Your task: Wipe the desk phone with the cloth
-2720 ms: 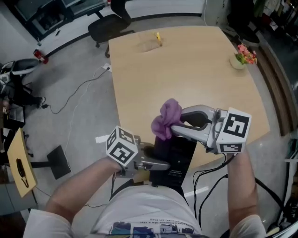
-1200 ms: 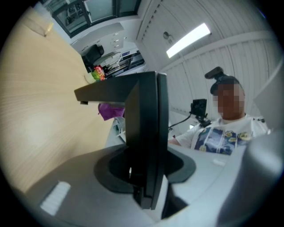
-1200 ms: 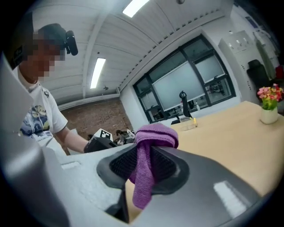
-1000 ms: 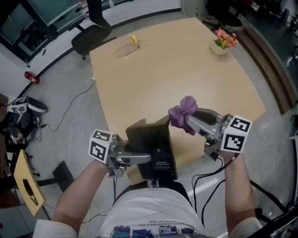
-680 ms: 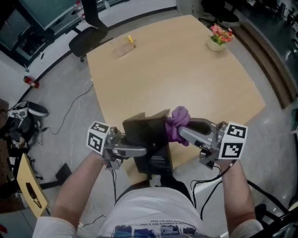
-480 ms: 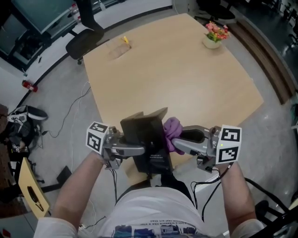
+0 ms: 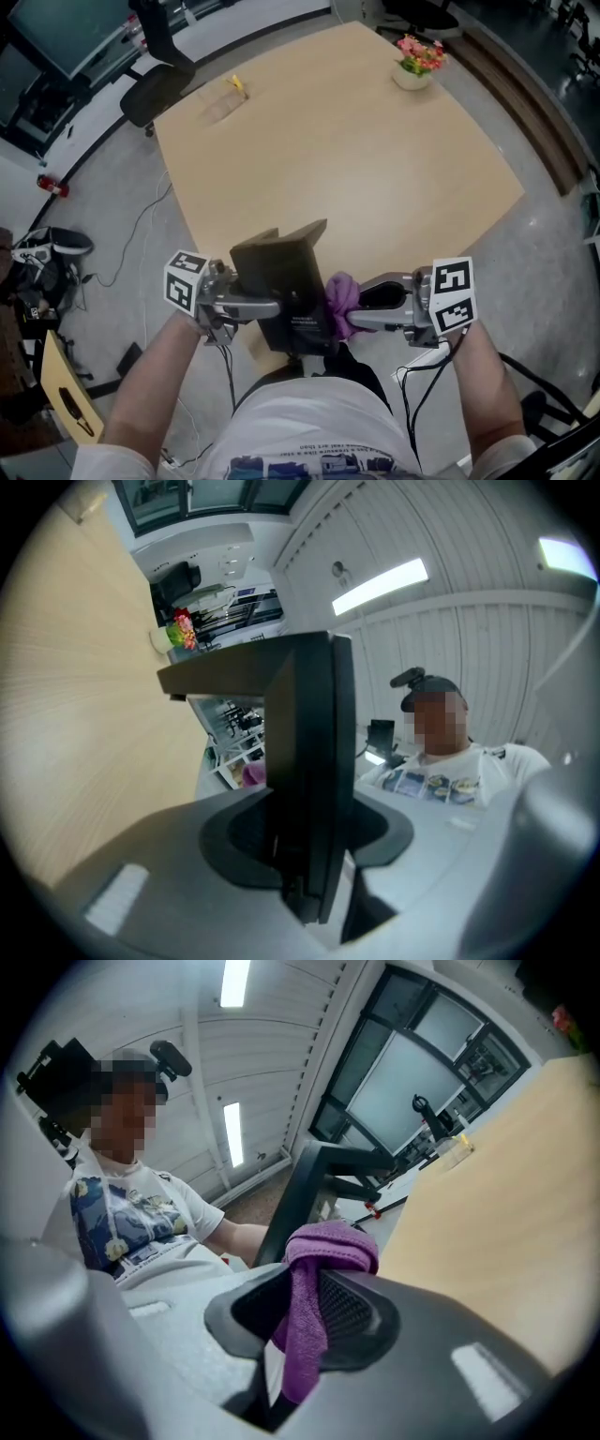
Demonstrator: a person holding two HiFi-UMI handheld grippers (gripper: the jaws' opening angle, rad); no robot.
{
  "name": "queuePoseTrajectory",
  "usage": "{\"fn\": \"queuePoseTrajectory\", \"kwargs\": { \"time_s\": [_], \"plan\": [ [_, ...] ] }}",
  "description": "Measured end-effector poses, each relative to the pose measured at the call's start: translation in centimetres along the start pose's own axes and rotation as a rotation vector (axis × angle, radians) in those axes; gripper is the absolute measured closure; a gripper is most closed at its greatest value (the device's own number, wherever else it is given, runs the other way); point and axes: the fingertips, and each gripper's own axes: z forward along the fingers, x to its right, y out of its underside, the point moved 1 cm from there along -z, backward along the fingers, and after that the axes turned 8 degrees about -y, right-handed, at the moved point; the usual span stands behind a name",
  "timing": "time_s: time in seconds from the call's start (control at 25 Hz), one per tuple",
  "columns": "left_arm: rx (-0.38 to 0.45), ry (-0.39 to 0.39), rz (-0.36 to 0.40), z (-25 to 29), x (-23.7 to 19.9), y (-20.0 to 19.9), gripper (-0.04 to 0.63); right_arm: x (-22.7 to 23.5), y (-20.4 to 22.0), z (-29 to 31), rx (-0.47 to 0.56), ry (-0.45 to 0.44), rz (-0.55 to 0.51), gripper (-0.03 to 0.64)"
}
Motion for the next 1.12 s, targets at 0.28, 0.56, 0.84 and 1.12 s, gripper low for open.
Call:
{"fn": "queuePoseTrajectory", "kwargs": {
  "time_s": [0.28,0.56,0.84,1.12],
  "plan": [
    [-0.018,-0.008,0.009,1.0,0.3,0.2,0.416,5.2,-4.8,-1.2,0.223,0.103,0.022,0.526],
    [-0.015,-0.036,0.018,1.0,0.2,0.4,0.416,5.9,-5.0,1.4,0.259,0.021,0.073,0.526],
    [0.001,-0.060,0.024,0.3,0.2,0.5,0.416,3.6,-1.8,3.3,0.145,-0.073,0.084,0.526],
    [0.007,-0.067,0.028,0.0,0.1,0.2,0.416,2.3,2.7,3.1,0.048,-0.094,0.133,0.526]
  ]
}}
